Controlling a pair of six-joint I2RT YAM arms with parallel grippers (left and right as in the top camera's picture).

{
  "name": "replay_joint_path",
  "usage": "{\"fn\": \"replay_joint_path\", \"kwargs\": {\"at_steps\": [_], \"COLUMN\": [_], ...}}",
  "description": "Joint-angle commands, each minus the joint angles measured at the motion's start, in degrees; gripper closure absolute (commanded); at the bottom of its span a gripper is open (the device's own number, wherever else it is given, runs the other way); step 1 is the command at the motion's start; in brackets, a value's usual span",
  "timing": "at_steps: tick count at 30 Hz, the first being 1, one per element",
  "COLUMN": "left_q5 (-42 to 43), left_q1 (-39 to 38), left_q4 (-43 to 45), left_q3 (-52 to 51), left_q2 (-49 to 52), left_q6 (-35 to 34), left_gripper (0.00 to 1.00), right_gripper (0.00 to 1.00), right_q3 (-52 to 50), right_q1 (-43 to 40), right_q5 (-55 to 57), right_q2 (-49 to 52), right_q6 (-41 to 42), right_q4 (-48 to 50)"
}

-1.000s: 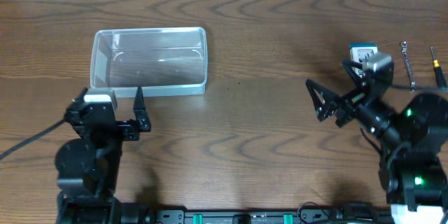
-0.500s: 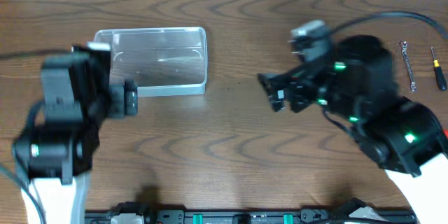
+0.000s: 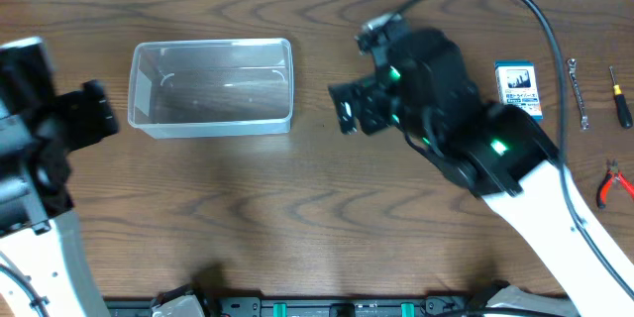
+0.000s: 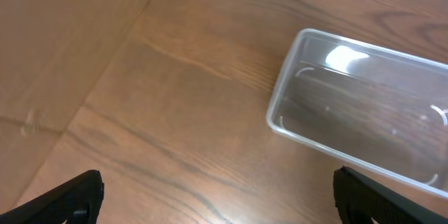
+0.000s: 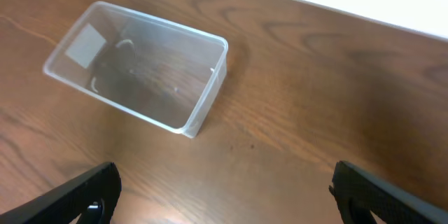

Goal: Pack container
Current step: 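Raise both arms and move the right gripper to the container's right rim, then close the right gripper on the clear container's right wall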

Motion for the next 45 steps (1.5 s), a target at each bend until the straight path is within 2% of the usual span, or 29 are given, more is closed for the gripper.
{"fn": "replay_joint_path", "kwargs": {"at_steps": [1, 5, 13, 17, 21, 26, 31, 37, 41, 45], "left_q5": [6.93, 7.04, 7.10, 7.13, 7.13, 7.15, 7.15, 7.15, 7.15, 7.15], "left_q1": [5.16, 6.51, 6.45, 6.45, 6.45, 6.45, 6.45, 6.45, 6.45, 6.45], "left_q4": [-0.31, 0.31, 0.44, 0.28, -0.22, -0.42, -0.39, -0.83, -2.95, -4.70], "left_q3": [0.87, 0.85, 0.85, 0.85, 0.85, 0.85, 0.85, 0.85, 0.83, 0.74], "left_q2": [0.24, 0.22, 0.33, 0.31, 0.33, 0.33, 0.33, 0.33, 0.33, 0.33], "left_q6": [0.33, 0.31, 0.31, 0.31, 0.28, -0.26, -2.29, -2.29, -2.29, -2.27], "left_gripper": [0.02, 0.02, 0.02, 0.02, 0.02, 0.02, 0.02, 0.02, 0.02, 0.02], "right_gripper": [0.01, 0.01, 0.01, 0.01, 0.01, 0.01, 0.01, 0.01, 0.01, 0.01], "right_q3": [6.91, 13.73, 13.14, 17.14, 25.99, 40.63, 42.23, 41.90, 41.90, 41.90], "right_q1": [-0.07, 0.74, 1.42, 1.46, 1.29, 0.90, 2.34, 2.86, 2.69, 2.43], "right_q5": [-0.15, -7.48, -7.26, -5.33, -5.25, -5.20, -5.55, -6.47, -3.72, -3.34], "right_q2": [7.48, 13.33, 15.80, 19.82, 27.21, 38.42, 41.97, 43.23, 43.32, 44.59], "right_q6": [3.63, 1.95, 4.44, 9.07, 12.04, 10.21, 7.91, 7.98, 14.69, 16.17], "right_q4": [-3.93, -11.54, -3.65, -4.74, -11.45, -25.68, -31.93, -27.98, -23.43, -19.45]}}
